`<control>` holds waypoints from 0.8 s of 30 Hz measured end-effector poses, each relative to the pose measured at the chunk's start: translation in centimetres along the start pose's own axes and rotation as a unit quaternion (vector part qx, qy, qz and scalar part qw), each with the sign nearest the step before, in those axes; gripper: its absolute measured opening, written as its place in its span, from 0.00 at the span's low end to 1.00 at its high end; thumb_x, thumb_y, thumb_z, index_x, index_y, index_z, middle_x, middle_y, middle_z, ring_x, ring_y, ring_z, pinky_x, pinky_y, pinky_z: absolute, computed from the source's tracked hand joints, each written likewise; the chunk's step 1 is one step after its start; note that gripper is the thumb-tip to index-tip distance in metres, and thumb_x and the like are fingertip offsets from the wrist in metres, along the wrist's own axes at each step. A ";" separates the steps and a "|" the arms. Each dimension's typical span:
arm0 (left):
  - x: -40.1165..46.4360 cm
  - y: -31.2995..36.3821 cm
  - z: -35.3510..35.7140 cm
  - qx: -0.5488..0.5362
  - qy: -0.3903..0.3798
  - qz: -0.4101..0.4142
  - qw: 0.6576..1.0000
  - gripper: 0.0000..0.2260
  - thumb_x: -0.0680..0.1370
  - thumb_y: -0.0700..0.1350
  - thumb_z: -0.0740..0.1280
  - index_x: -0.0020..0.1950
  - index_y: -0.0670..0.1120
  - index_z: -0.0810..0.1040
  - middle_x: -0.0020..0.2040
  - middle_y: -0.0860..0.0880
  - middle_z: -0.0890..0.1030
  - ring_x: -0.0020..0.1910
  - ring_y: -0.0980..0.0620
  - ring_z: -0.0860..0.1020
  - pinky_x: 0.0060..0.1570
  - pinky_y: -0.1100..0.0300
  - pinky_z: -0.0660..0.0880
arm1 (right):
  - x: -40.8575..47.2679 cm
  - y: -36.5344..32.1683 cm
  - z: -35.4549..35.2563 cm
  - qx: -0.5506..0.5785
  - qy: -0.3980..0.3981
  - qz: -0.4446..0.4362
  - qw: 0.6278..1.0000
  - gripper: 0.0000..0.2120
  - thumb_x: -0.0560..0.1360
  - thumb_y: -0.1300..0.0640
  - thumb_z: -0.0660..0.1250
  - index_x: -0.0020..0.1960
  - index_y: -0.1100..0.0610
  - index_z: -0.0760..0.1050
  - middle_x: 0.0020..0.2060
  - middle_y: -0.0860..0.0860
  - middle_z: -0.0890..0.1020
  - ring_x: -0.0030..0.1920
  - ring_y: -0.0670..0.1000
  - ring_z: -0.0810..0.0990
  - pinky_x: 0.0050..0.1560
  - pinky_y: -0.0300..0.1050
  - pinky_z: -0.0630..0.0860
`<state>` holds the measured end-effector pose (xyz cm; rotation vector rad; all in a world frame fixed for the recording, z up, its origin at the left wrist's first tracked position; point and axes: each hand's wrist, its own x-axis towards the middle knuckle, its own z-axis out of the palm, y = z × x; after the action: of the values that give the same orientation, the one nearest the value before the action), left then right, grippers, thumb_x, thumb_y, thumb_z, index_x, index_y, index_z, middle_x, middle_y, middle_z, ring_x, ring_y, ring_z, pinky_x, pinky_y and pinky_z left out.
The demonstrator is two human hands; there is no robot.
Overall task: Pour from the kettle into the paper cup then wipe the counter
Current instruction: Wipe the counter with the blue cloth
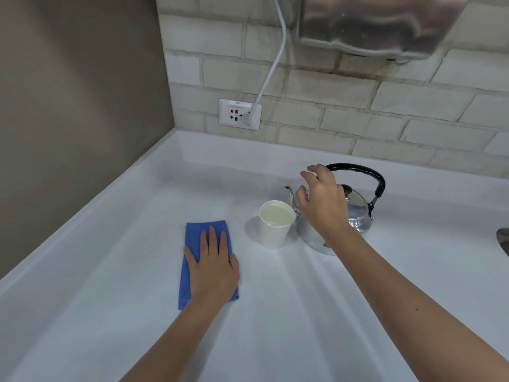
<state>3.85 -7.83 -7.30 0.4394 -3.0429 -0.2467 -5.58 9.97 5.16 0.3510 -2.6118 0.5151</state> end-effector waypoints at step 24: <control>-5.7 4.1 -0.1 -0.007 -0.028 0.022 0.999 0.26 0.80 0.51 0.44 0.75 0.46 0.39 0.78 0.47 0.41 0.77 0.47 0.42 0.73 0.39 0.42 | -0.6 0.3 -1.2 0.030 -0.041 -0.024 0.998 0.18 0.76 0.61 0.59 0.64 0.64 0.69 0.66 0.59 0.71 0.72 0.56 0.61 0.63 0.59 0.68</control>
<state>8.16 -2.35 -6.69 0.3714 -3.0991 -0.2828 -4.72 10.83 5.78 0.4623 -2.6630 0.5753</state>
